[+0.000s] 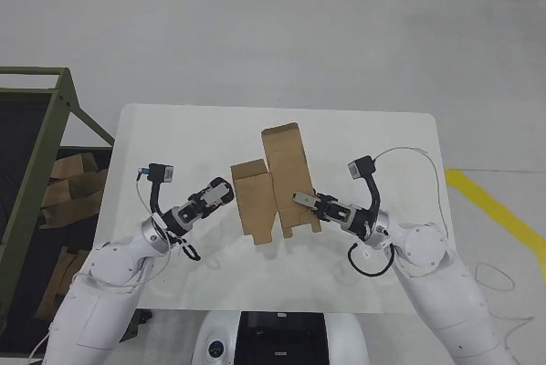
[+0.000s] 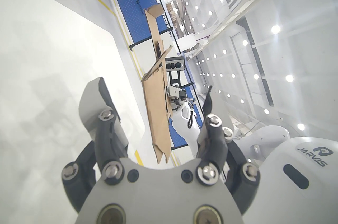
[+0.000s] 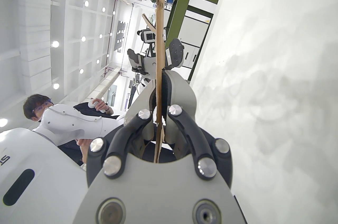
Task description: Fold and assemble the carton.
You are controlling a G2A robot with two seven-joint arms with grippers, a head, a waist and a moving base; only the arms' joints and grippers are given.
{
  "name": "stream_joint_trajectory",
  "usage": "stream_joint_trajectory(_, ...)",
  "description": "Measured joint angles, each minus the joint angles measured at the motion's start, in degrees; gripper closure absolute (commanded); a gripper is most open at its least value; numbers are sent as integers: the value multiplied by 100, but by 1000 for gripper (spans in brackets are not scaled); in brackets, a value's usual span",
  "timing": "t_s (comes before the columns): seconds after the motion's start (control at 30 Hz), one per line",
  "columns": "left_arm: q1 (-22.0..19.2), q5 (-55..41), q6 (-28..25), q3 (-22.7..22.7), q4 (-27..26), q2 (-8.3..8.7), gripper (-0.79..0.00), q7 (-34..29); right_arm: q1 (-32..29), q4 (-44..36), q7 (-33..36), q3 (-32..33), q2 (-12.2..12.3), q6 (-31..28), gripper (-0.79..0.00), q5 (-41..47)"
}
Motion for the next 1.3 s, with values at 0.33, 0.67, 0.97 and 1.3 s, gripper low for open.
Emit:
stream_joint_trajectory(0.33,-10,-704,348,-316,221,68,-785,-734,-86,-120,444,139,76,-376,0,-106)
stream_joint_trajectory(0.67,-34,-742,439,-386,267,84,-785,-866,-120,-169,642,99,82,-349,0,236)
stream_joint_trajectory(0.97,-62,-671,487,-295,139,74,-785,-755,-138,-244,640,25,80,-310,0,162)
stream_joint_trajectory(1.3,-189,-659,611,-182,-17,74,-785,-835,33,-257,1112,-208,104,-218,0,30)
